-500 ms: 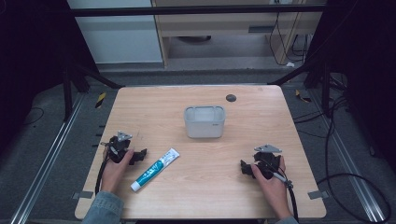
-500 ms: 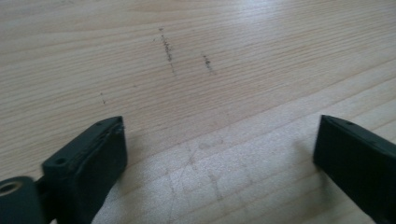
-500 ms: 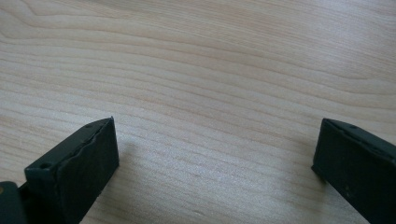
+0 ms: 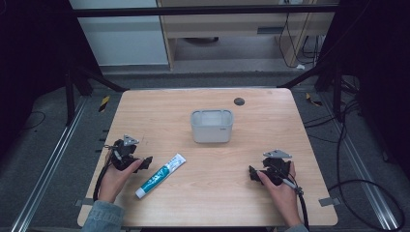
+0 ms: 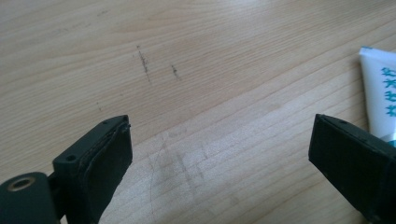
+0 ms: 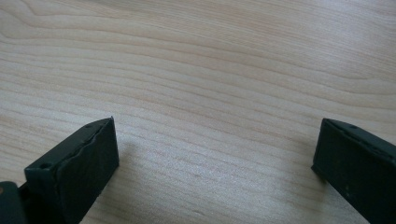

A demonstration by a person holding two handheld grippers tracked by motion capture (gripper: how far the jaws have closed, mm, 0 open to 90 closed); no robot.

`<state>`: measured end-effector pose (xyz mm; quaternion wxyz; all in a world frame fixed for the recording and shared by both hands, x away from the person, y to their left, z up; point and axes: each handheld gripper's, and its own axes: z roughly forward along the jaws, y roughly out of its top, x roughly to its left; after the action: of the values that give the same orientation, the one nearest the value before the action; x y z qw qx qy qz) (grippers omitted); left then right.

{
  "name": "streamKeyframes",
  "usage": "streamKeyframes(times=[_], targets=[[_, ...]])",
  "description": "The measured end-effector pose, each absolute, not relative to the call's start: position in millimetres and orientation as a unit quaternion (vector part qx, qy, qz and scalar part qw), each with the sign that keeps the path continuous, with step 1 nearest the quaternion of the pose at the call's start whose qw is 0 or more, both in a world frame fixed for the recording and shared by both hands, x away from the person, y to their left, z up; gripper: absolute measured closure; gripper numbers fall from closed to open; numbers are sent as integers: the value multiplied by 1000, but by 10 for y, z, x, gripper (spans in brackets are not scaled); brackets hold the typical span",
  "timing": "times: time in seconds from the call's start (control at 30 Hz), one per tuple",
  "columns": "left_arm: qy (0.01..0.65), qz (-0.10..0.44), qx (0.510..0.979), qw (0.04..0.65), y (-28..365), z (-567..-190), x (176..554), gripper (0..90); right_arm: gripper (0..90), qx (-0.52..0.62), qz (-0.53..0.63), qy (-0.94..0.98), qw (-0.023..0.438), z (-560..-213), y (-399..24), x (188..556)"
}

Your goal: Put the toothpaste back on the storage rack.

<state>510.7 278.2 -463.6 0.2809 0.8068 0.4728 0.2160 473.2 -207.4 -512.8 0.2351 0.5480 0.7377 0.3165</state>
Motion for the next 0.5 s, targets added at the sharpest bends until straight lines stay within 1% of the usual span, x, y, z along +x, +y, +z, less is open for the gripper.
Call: streamKeyframes(times=[0.17, 0.27, 0.4, 0.5], targets=[[455, 216, 820, 273, 2699, -4501, 5051, 66, 4, 548, 317, 738, 235, -5128, -2074, 4732], [443, 214, 826, 274, 2646, -4410, 5008, 101, 4, 548, 316, 738, 235, -5128, -2075, 4732], [427, 201, 834, 287, 2553, -4329, 4952, 114, 4, 548, 316, 738, 235, -5128, -2074, 4732], [412, 201, 843, 283, 2458, -4257, 4937, 129, 4, 549, 316, 738, 234, -5127, -2072, 4730]])
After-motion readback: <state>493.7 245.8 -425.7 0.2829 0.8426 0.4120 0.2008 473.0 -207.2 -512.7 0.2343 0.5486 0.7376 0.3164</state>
